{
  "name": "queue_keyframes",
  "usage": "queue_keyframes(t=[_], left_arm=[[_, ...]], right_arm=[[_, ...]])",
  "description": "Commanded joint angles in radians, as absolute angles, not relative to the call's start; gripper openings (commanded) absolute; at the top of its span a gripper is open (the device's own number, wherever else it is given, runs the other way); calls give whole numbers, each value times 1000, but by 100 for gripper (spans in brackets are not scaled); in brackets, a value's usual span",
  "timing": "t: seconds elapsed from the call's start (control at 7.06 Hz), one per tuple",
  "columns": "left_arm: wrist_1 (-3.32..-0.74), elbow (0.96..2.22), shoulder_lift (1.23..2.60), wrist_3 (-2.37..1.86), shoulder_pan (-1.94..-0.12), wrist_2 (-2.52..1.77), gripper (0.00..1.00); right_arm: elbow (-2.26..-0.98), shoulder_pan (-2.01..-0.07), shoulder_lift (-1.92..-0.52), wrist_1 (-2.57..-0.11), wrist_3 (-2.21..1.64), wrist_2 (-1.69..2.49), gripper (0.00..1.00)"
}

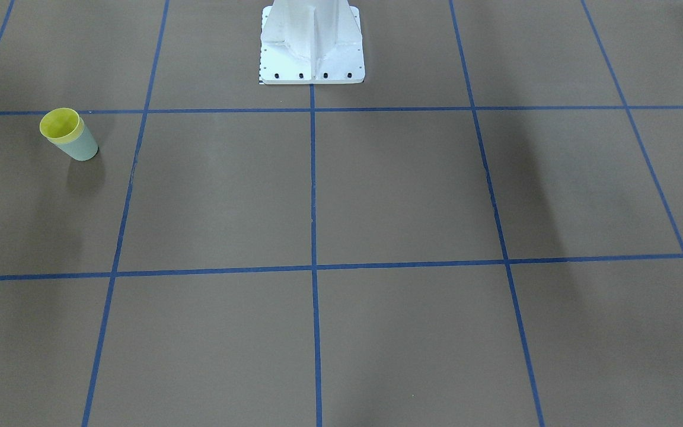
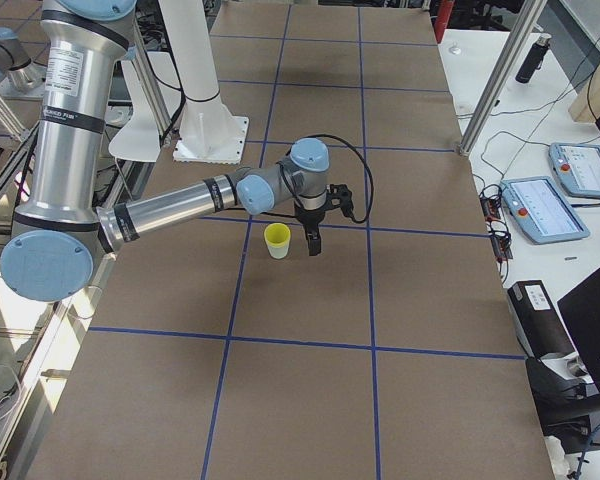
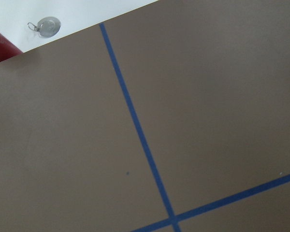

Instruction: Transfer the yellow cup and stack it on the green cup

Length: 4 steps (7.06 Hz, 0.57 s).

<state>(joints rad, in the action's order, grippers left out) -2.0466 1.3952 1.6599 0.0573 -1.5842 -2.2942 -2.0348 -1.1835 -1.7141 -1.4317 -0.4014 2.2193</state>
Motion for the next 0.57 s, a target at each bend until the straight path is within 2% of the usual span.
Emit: queue_keyframes(t=[0.0,0.28,0.42], left_arm=[[-2034,1375,1629,74,-1661,-2295,100],[-2046,1329,1603,83,-1660,-2260,100],[-2037,1360,1598,84,-1661,-2235,100]], right_arm=[[-1950,-1285,-1697,-1428,-394,2211,100],[-1884,-1312,-1668,-1431,-374,2235,100],[-1831,-1325,-1642,-1431,-324,2243,100]])
